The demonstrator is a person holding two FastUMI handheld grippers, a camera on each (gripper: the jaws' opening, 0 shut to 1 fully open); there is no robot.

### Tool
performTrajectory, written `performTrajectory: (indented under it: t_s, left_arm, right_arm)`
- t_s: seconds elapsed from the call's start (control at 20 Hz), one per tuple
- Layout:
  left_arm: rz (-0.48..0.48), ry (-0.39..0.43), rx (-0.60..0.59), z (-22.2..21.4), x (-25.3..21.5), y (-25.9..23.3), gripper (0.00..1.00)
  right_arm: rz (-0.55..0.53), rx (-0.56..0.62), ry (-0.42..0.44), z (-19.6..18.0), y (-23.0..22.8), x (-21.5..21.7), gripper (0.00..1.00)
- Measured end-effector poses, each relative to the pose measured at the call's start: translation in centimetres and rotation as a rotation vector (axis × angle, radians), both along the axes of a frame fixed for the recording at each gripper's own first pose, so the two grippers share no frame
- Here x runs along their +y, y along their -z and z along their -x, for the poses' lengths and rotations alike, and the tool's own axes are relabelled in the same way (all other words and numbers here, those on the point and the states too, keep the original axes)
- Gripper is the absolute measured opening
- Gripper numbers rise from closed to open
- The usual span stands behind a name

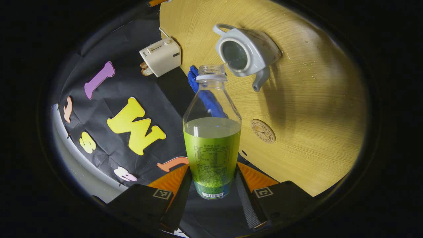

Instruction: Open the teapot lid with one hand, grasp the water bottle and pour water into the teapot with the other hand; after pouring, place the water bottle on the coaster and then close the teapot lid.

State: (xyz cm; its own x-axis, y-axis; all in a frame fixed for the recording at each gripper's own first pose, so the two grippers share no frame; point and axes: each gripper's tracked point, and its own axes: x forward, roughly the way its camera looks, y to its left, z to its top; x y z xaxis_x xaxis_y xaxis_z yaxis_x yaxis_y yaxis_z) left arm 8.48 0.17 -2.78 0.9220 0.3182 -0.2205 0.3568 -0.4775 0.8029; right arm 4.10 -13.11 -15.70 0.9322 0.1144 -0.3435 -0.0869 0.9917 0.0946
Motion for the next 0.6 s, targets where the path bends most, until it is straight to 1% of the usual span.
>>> performTrajectory:
  t_s: [0.4,0.5,0.6]
  left_arm:
    - [0.007,0.003,-0.006,-0.05,-0.08,-0.25,0.75]
    - [0.031,0.006,-0.008,0.0,-0.08,-0.21,0.75]
    - [0.077,0.005,-0.013,-0.08,-0.08,-0.14,0.75]
  right_arm:
    - [0.004,-0.009,0.003,-0.02,-0.49,0.01,0.0]
    - [0.0,-0.009,0.004,0.05,-0.47,0.06,0.0]
    - [-0.001,-0.009,0.01,-0.01,-0.6,-0.13,0.0]
